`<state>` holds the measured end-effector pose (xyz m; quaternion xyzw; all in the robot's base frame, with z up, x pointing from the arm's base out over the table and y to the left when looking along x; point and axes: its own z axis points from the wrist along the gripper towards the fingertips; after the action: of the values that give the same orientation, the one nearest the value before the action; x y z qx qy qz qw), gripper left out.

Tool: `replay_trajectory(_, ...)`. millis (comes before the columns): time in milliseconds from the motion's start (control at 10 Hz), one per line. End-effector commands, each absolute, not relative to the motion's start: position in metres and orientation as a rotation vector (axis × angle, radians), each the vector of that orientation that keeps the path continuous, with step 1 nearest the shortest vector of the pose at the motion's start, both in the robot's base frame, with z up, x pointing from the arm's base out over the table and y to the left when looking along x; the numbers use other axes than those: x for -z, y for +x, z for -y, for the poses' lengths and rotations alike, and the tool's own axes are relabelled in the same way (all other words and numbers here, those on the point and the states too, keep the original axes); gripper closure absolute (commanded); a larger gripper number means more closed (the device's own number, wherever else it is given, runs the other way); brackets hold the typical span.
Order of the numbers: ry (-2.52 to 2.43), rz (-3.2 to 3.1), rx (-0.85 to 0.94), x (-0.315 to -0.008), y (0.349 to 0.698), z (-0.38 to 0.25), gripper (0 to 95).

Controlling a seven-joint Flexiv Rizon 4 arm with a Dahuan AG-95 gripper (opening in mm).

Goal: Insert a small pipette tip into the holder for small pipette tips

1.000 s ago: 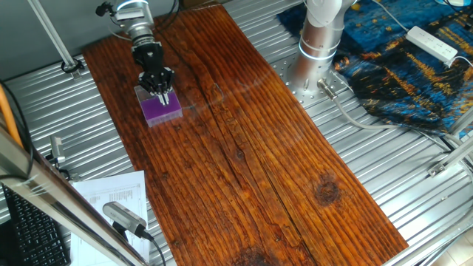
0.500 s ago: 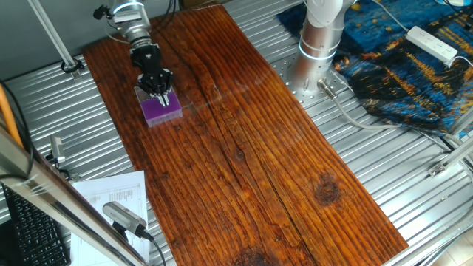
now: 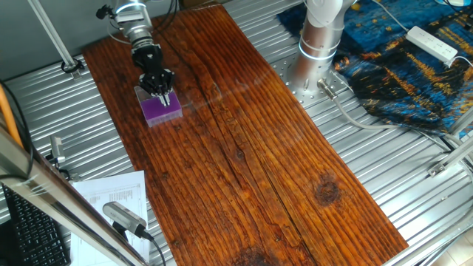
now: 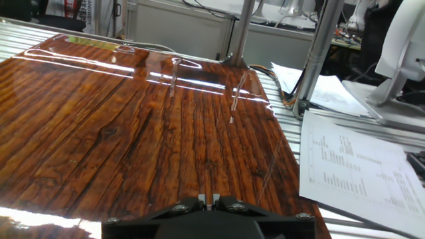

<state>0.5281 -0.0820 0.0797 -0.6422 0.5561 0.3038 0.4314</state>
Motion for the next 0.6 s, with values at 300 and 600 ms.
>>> replay_trajectory(300,-1.603,-1.381,-0.748,-0.0758,0.5228,0.0829,95.0)
replay_trajectory(600,-1.605,-1.381,-0.747,-0.0742,0.5203,0.0838,95.0)
